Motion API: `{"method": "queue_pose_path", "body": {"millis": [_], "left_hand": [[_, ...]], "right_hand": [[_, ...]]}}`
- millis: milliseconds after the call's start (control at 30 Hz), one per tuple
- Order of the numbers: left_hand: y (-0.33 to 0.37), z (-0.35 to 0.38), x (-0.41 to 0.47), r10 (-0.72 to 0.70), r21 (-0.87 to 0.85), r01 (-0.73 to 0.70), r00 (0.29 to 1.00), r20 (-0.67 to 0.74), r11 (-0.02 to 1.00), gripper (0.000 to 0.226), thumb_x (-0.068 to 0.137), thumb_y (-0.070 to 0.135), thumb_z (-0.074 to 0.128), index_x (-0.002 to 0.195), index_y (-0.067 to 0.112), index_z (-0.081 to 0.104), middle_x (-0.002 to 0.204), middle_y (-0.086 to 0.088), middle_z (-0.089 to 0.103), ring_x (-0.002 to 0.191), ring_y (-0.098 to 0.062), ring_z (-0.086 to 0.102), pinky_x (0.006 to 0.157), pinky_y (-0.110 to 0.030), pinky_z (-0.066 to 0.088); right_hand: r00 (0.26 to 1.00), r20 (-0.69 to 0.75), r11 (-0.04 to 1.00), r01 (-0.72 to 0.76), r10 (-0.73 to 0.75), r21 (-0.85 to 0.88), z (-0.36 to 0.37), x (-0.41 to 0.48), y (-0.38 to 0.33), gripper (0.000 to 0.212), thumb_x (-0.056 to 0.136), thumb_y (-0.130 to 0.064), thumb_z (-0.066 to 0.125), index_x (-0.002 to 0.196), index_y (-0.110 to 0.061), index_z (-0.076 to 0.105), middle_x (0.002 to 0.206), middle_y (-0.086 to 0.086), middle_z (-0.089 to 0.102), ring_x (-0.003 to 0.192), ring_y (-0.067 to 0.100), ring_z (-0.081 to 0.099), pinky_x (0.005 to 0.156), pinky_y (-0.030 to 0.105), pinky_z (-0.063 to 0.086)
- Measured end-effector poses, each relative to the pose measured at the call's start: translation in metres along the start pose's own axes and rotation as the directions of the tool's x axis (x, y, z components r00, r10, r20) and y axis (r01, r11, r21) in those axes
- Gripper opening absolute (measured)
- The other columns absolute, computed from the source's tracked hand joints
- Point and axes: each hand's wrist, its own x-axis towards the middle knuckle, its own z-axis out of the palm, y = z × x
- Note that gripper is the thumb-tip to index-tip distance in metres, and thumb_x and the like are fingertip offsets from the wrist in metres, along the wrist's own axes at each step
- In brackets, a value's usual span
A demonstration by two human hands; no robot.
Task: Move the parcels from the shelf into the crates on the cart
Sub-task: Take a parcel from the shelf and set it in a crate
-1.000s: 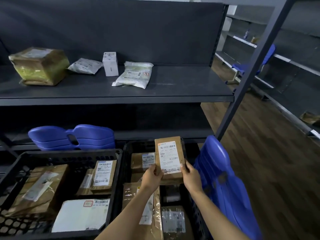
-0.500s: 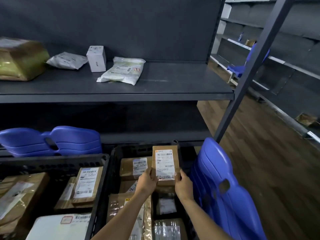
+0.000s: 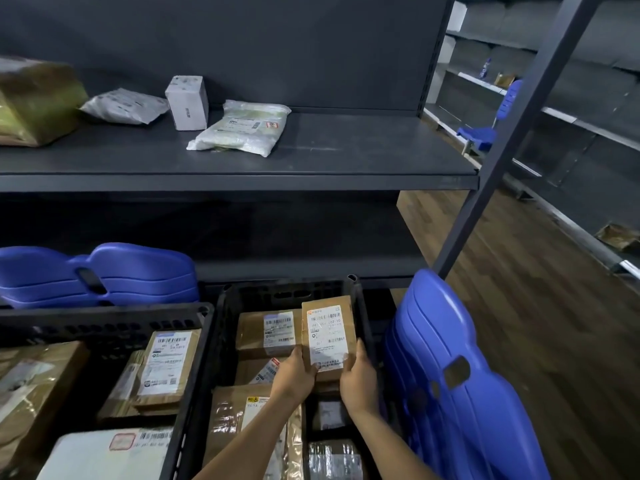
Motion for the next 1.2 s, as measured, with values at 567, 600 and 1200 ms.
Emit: {"method": "queue_pose_path", "body": {"millis": [567, 600, 1200], "left_hand": [[-0.001, 0.011, 0.015, -0.037, 0.24, 0.018, 0.996, 0.078, 0.971, 0.061, 0.096, 0.034, 0.053, 0.147, 0.017, 0.022, 0.123, -0.003, 0.063, 0.11, -0.02, 0.061, 0.086, -0.034, 0.052], [-0.001, 0.012, 0.018, -0.04, 0.257, 0.015, 0.995, 0.094, 0.966, 0.06, 0.096, 0.034, 0.052, 0.146, 0.018, 0.023, 0.121, -0.003, 0.063, 0.108, -0.02, 0.062, 0.086, -0.034, 0.053], [-0.004, 0.027, 0.023, 0.068, 0.726, -0.195, 0.977, 0.201, 0.659, 0.073, 0.101, 0.023, 0.035, 0.15, 0.001, -0.014, 0.161, -0.016, -0.01, 0.149, -0.032, -0.007, 0.121, -0.047, -0.002]], "right_hand": [[0.998, 0.019, 0.997, -0.052, 0.053, -0.049, 0.027, 0.017, 0.015, 0.053, 0.104, -0.017, 0.034, 0.153, -0.013, 0.013, 0.124, 0.009, 0.062, 0.11, 0.02, 0.061, 0.087, 0.03, 0.051], [0.998, 0.025, 0.997, -0.062, 0.063, -0.046, 0.03, 0.021, 0.017, 0.054, 0.104, -0.017, 0.035, 0.153, -0.013, 0.013, 0.122, 0.01, 0.063, 0.108, 0.02, 0.062, 0.086, 0.029, 0.051], [0.972, 0.172, 0.923, 0.211, -0.162, -0.321, 0.048, 0.016, 0.04, 0.067, 0.104, -0.031, 0.03, 0.15, -0.013, -0.016, 0.156, 0.003, -0.022, 0.147, 0.011, -0.016, 0.12, 0.029, -0.001]]}}
